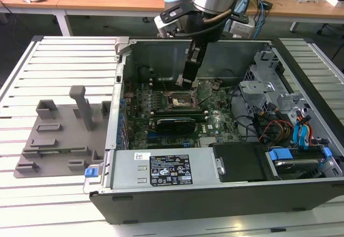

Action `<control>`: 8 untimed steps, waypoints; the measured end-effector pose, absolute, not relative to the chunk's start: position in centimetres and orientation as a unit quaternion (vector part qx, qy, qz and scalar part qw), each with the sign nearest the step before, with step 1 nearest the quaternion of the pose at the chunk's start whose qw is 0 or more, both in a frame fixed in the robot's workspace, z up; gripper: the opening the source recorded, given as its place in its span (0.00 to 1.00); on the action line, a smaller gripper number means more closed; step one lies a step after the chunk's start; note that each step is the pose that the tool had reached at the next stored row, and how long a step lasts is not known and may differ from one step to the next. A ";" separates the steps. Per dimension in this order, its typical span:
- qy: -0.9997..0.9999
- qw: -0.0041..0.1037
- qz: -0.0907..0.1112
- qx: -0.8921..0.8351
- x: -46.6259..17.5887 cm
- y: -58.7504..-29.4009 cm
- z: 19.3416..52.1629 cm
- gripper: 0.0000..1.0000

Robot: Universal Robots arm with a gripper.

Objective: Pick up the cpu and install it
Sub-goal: 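Place the cpu into insertion slot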

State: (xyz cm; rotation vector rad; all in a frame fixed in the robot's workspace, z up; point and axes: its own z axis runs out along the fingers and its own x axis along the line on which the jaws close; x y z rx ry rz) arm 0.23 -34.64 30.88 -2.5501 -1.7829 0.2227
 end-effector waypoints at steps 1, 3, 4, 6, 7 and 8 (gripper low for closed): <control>-0.569 0.011 0.071 -0.819 0.2 -34.6 30.9 0.55; -0.563 0.011 0.072 -0.823 0.2 -34.6 30.9 0.55; -0.558 0.011 0.072 -0.827 0.2 -34.6 30.9 0.55; -0.549 0.012 0.072 -0.833 0.2 -34.6 30.9 0.55; -0.546 0.012 0.072 -0.834 0.2 -34.6 30.9 0.55; -0.544 0.012 0.072 -0.836 0.2 -34.6 30.9 0.55</control>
